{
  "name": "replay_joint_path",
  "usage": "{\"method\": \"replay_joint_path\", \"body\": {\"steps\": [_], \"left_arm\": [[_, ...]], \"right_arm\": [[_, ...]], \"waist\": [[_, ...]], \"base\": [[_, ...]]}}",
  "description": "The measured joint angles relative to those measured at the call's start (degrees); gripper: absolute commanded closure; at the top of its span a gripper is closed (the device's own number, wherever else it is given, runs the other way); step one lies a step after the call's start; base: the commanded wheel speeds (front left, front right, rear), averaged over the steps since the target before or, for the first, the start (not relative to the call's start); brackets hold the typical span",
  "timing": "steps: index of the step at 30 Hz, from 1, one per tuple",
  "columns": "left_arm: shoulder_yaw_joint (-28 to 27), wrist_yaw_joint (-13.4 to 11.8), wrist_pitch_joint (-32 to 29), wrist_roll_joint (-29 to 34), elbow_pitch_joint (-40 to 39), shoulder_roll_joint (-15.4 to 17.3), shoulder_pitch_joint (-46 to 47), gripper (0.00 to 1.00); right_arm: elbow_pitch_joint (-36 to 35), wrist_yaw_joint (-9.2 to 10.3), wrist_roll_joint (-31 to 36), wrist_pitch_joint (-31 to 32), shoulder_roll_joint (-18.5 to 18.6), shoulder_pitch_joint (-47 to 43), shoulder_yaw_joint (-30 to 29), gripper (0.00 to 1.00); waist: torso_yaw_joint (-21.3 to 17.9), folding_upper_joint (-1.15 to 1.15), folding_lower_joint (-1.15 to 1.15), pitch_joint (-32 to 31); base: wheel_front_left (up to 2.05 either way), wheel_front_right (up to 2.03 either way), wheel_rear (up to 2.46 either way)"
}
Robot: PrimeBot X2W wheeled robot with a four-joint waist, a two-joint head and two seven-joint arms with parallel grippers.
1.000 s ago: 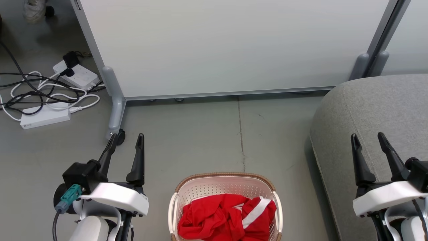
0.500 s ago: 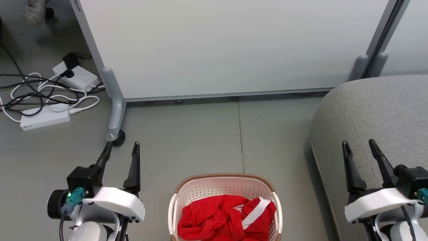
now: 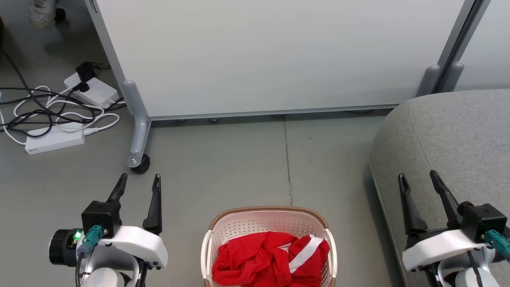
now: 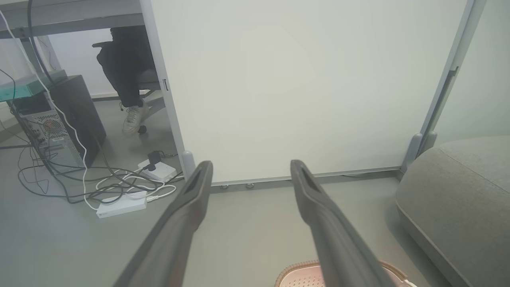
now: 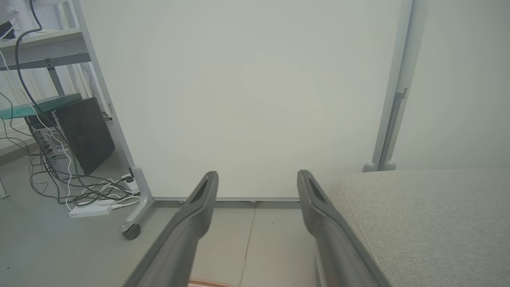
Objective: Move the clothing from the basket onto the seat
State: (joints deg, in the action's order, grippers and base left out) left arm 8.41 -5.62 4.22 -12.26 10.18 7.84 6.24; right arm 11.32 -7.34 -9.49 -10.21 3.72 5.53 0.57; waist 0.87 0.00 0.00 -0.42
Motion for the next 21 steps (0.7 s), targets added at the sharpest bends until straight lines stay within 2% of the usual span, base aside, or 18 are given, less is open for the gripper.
{"method": "replay_joint_path", "body": {"steps": [7, 21], "left_arm": [[-0.2, -0.5, -0.2, 1.4, 0.3, -0.2, -0.1, 0.0], [0.2, -1.0, -0.3, 0.8, 0.6, -0.2, -0.3, 0.0]], "right_arm": [[0.1, -0.08, 1.0, -1.2, -0.3, -0.2, 0.2, 0.0], [0.2, -0.08, -0.2, 1.9, -0.6, -0.5, -2.0, 0.0]], "waist": [[0.0, 0.0, 0.0, 0.0], [0.1, 0.0, 0.0, 0.2]], "base": [[0.0, 0.0, 0.0], [0.0, 0.0, 0.0]]}}
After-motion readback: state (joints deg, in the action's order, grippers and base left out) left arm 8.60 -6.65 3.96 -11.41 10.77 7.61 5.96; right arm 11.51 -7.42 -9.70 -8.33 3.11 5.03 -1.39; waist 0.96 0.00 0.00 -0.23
